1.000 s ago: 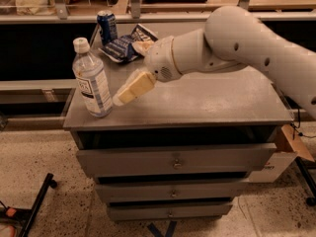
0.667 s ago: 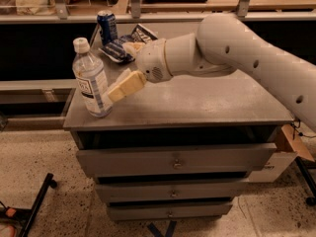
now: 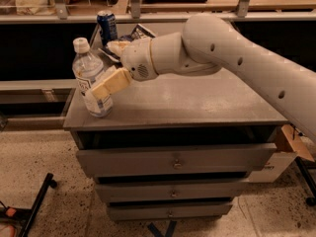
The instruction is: Move blue plastic bottle near blue chip bag
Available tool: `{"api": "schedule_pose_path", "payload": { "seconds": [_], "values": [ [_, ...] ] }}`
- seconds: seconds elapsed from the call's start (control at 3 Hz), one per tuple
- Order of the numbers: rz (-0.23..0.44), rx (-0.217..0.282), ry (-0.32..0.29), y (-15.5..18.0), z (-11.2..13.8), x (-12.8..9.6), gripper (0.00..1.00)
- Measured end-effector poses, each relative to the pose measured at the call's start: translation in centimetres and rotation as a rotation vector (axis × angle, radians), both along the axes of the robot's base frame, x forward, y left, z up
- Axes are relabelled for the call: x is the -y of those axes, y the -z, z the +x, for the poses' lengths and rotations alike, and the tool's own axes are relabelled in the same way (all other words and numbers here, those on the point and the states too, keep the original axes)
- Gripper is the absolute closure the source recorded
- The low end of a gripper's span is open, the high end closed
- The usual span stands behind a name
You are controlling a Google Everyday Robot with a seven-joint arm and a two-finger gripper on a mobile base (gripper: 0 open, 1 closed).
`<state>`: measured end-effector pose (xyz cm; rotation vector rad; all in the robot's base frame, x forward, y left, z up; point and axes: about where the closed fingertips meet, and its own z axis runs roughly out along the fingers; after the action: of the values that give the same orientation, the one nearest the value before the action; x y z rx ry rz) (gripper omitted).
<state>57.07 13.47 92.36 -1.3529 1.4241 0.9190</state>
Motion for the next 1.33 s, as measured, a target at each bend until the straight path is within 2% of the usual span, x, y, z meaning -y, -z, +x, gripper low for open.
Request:
{"api": "schedule_pose_path", "payload": {
  "seconds": [0.33, 1.0, 1.33],
  "values": [
    [0.009, -0.016, -0.015, 0.0, -0.4, -1.1, 0.18],
    [0.026, -0.034, -0.047, 0.0, -1.3, -1.8, 0.65],
    [0.028, -0.040, -0.041, 0.0, -1.5, -1.7, 0.88]
  ]
}}
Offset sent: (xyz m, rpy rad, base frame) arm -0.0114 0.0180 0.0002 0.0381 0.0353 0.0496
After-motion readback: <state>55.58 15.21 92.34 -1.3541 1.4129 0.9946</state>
